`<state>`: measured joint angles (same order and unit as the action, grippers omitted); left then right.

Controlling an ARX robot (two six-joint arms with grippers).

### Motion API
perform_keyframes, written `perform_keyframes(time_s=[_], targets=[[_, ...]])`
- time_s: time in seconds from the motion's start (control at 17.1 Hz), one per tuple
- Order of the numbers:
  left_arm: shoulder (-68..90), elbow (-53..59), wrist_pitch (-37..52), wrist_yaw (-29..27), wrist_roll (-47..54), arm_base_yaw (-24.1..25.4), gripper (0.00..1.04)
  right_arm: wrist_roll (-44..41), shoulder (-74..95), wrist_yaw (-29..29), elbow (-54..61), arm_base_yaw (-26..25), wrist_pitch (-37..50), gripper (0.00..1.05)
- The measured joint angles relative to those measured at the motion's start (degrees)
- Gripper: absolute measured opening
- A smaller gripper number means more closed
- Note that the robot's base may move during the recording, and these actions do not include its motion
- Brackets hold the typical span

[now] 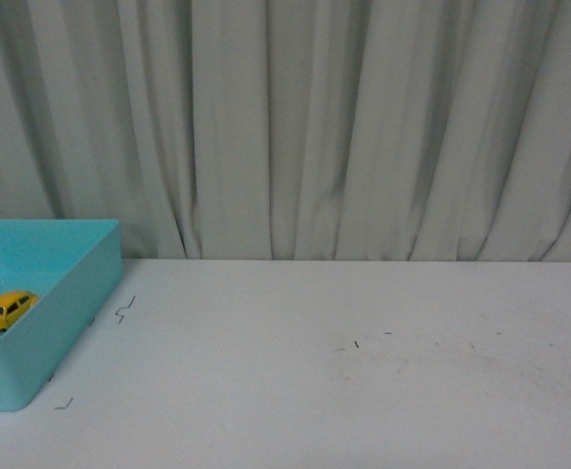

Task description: Wind up and store yellow beetle toy

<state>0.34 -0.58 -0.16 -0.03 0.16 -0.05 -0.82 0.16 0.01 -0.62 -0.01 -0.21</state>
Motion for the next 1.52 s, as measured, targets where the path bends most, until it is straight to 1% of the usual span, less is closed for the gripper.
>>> perform_keyframes(time_s=[1.52], targets=[[0.0, 0.0, -0.02, 0.0, 0.0, 0.0, 0.98, 0.2, 0.02, -0.02, 0.0, 0.0, 0.0, 0.98]])
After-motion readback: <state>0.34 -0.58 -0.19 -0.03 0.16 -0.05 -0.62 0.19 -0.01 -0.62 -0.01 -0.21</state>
